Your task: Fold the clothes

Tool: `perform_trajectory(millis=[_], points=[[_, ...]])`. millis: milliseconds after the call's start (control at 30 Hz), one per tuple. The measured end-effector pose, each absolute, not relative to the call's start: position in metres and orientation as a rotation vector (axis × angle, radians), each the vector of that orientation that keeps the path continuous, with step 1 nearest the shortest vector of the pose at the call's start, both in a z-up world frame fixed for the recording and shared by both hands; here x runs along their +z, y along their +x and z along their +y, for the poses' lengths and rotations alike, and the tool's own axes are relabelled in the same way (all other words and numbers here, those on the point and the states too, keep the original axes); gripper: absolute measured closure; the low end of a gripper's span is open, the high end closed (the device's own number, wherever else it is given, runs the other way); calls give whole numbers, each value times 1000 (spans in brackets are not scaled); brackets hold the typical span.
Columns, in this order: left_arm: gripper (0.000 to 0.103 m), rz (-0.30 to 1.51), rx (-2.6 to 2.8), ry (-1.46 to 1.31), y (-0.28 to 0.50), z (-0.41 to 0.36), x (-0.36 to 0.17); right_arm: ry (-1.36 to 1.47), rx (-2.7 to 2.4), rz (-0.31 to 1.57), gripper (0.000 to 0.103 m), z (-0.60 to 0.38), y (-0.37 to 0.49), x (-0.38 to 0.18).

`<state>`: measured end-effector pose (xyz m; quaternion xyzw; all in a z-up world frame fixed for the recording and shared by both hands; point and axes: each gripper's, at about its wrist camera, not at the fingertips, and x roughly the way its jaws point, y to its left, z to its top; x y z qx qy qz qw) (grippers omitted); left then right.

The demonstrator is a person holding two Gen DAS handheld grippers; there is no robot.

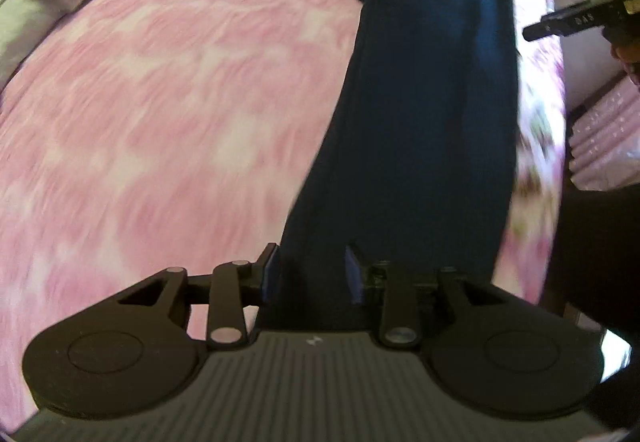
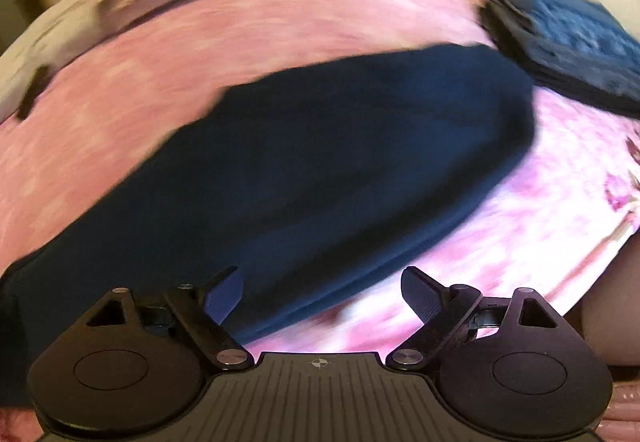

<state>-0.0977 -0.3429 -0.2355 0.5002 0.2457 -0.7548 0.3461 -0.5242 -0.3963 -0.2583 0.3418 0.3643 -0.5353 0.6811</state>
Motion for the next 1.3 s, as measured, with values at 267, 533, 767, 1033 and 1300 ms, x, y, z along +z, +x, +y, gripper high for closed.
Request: perform_trajectory(millis=[267, 533, 767, 1033, 1300], points=[[43, 413, -2009, 1412, 24, -222, -202, 628, -1014, 875, 14, -269, -373, -225], [41, 261, -1965, 1538, 72, -156, -197, 453, -757, 1026, 14, -179, -252, -223], [41, 104, -2026, 1618, 85, -134, -214, 447, -585, 960, 23, -136, -198, -248], [41, 158, -2234, 1532, 99, -181, -240, 475, -637, 976, 31, -88, -140, -276], [68, 494, -2323, 1504, 98, -245, -274, 605, -875, 1006, 31, -71, -114, -305]])
